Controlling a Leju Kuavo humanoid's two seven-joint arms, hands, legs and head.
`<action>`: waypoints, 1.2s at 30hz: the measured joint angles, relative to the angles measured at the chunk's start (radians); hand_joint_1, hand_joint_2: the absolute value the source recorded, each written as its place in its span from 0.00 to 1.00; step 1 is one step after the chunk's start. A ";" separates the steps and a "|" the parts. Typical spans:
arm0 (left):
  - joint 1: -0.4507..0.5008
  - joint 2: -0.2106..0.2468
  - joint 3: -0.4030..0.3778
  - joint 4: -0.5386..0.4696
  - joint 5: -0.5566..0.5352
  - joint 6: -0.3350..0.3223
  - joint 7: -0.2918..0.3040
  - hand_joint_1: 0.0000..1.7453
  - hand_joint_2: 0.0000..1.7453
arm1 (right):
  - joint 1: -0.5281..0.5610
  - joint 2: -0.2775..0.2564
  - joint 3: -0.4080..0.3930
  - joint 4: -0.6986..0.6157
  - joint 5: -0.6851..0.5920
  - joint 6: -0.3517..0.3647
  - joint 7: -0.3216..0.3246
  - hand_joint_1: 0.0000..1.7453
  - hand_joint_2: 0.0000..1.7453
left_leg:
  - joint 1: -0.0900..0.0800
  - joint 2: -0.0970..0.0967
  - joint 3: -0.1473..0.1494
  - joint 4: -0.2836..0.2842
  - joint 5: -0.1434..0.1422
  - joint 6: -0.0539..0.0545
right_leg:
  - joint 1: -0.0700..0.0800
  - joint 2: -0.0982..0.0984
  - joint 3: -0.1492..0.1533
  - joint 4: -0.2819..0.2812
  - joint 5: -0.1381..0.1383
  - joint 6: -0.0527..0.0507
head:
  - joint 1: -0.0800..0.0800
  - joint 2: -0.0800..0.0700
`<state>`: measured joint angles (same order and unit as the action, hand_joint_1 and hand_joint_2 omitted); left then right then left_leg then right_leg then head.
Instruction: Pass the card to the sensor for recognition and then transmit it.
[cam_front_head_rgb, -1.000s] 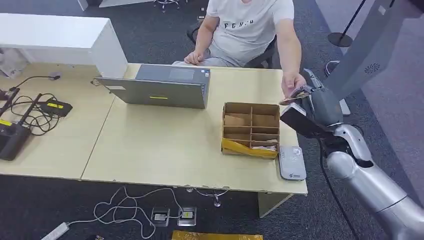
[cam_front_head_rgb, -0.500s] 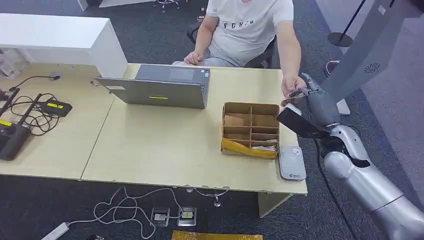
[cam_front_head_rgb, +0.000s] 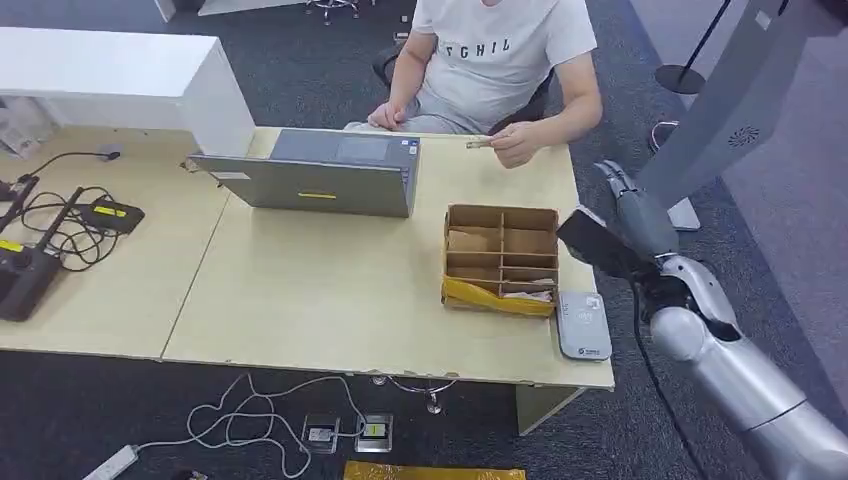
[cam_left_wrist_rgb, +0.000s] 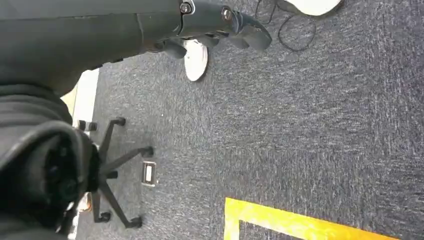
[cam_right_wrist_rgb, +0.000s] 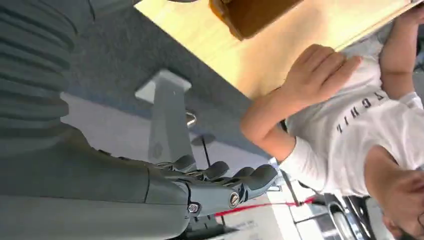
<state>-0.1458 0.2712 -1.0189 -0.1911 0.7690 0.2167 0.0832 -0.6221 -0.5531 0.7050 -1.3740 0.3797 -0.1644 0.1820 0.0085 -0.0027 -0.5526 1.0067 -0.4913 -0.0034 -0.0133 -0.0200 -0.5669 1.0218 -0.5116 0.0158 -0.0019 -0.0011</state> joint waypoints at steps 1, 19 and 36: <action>0.000 0.000 0.000 0.000 0.000 0.000 0.000 0.00 0.00 | 0.000 0.000 -0.002 -0.005 -0.004 0.005 0.005 0.00 1.00 | 0.000 0.000 0.000 0.000 0.000 0.000 | 0.000 0.000 0.000 0.000 0.000 0.000 | 0.000 0.000; 0.002 0.000 -0.012 0.000 0.031 0.005 0.001 0.00 0.00 | 0.077 -0.077 -0.059 -0.217 0.005 0.072 0.098 0.00 1.00 | 0.000 0.001 0.001 0.000 0.000 0.000 | 0.000 0.001 0.000 0.000 0.000 0.000 | 0.000 0.000; 0.006 -0.013 -0.013 0.000 0.052 0.027 0.019 0.00 0.00 | 0.233 -0.245 -0.063 -0.453 -0.055 0.040 0.180 0.00 1.00 | 0.000 0.002 0.001 0.000 -0.001 0.000 | 0.000 0.002 0.000 0.000 0.000 0.000 | 0.000 0.000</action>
<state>-0.1402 0.2583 -1.0323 -0.1911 0.8209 0.2438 0.1026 -0.3892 -0.7984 0.6420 -1.8273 0.3245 -0.1247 0.3617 0.0085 -0.0009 -0.5512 1.0067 -0.4918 -0.0037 -0.0133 -0.0178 -0.5665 1.0215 -0.5116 0.0158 -0.0015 -0.0011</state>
